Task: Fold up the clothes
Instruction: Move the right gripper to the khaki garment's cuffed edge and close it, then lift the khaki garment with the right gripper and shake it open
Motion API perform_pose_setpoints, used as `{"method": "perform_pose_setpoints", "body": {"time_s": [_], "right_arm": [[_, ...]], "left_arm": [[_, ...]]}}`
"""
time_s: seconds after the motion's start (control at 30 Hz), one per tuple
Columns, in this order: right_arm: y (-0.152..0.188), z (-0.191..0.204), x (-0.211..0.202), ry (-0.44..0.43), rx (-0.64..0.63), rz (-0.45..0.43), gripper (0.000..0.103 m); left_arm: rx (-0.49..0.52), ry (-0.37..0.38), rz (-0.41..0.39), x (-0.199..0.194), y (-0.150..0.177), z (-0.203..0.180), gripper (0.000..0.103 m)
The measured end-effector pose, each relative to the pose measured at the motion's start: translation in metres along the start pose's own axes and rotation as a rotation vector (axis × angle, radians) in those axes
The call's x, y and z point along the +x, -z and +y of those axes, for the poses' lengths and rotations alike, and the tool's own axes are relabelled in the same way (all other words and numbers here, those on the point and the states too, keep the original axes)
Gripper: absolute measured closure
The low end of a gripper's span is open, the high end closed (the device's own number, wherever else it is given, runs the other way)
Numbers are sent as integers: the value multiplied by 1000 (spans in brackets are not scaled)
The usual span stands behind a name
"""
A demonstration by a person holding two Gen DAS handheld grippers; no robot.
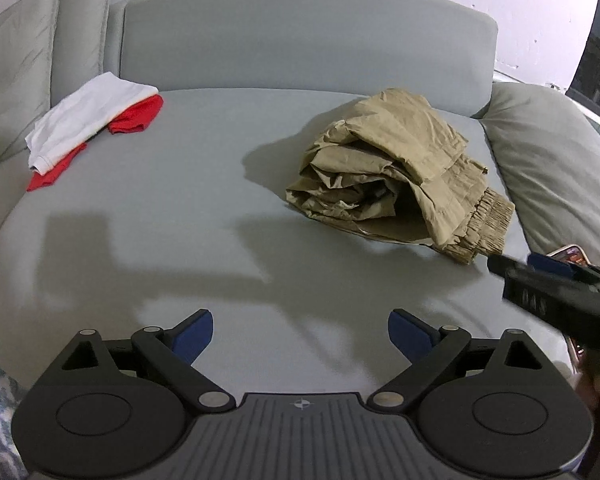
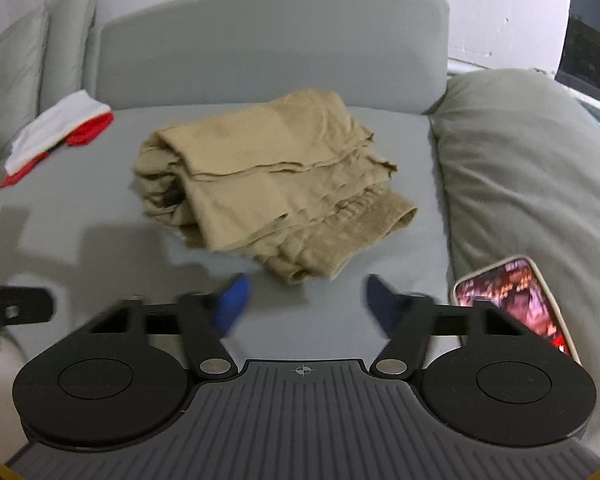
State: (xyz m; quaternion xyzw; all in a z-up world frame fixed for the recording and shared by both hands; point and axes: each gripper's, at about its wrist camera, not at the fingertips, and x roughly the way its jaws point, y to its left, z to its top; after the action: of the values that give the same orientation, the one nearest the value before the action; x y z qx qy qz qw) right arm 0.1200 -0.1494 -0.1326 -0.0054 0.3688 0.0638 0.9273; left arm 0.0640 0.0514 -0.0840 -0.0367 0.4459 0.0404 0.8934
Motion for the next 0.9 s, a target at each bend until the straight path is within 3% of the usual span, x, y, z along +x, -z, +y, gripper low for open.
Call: {"method": "perform_pose_setpoints", "body": {"time_s": [0.17, 0.23, 0.3, 0.4, 0.5, 0.63, 0.7, 0.77, 0.8, 0.83, 0.9], "right_arm": [[-10, -23, 27, -23, 163, 27, 44], [-13, -15, 37, -12, 83, 43, 39], [-13, 4, 43, 42, -96, 47, 37], [-11, 25, 53, 81, -296, 54, 41], [-16, 31, 61, 89, -350, 39, 54], [-28, 33, 63, 79, -347, 15, 56], [-32, 31, 70, 64, -318, 54, 50], [-35, 19, 81, 18, -236, 112, 56], [-37, 11, 83, -14, -175, 125, 64], [-41, 3, 84, -49, -107, 136, 80], [-51, -10, 78, -128, 60, 148, 86]], "left_arm": [[-2, 11, 2, 1, 1, 2, 8], [0, 7, -1, 0, 2, 3, 8], [-2, 1, -4, 0, 3, 4, 8], [-8, 2, 3, 1, 5, 5, 8], [-7, 7, -1, -2, 7, 5, 8], [-18, 9, 0, -3, 11, 8, 8], [-22, 14, 2, -4, 12, 9, 8], [-24, 18, 0, -5, 13, 11, 8], [-23, 20, -4, -6, 13, 12, 8], [-27, 18, -6, -7, 14, 14, 8], [-48, 8, -14, -9, 14, 19, 8]]}}
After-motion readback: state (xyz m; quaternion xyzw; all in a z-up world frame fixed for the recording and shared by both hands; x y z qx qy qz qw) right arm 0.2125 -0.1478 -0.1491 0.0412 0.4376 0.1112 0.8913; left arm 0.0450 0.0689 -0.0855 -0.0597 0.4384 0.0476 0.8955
